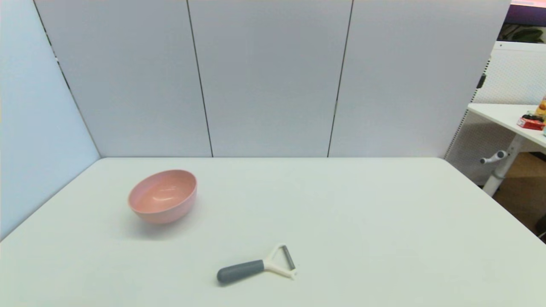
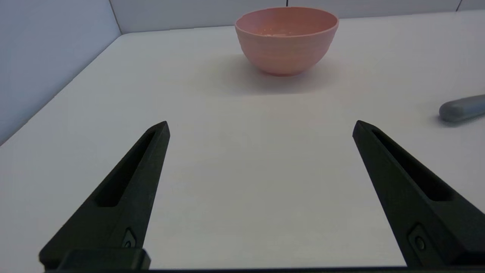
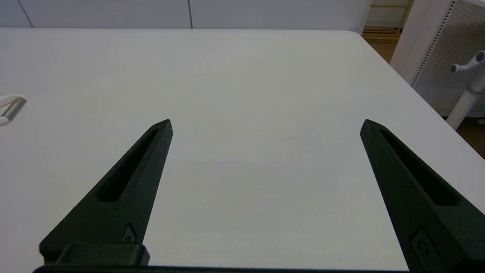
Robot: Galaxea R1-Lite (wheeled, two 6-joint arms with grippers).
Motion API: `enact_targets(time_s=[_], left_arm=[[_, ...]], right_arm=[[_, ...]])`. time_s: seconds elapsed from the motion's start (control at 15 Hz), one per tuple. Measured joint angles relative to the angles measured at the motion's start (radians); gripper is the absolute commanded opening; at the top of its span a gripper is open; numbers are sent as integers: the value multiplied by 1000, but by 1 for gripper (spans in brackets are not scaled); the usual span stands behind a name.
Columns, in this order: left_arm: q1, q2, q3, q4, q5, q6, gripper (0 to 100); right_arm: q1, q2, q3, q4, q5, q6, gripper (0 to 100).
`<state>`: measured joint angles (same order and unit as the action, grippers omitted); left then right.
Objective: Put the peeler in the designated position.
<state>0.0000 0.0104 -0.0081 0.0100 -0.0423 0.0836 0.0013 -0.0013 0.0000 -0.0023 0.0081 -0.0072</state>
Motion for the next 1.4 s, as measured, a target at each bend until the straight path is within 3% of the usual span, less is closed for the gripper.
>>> enact_targets(time_s=[0.47,1.2,1.4], left_arm=[[-18,360,-305,137,-71,261,100],[-486,1316,-735,120,-252,394,100],[-583,1498,-927,208,-259,402,100]], right_arm=[[0,0,0,0,0,0,100],[0,0,0,0,0,0,100],[0,0,0,0,0,0,100]])
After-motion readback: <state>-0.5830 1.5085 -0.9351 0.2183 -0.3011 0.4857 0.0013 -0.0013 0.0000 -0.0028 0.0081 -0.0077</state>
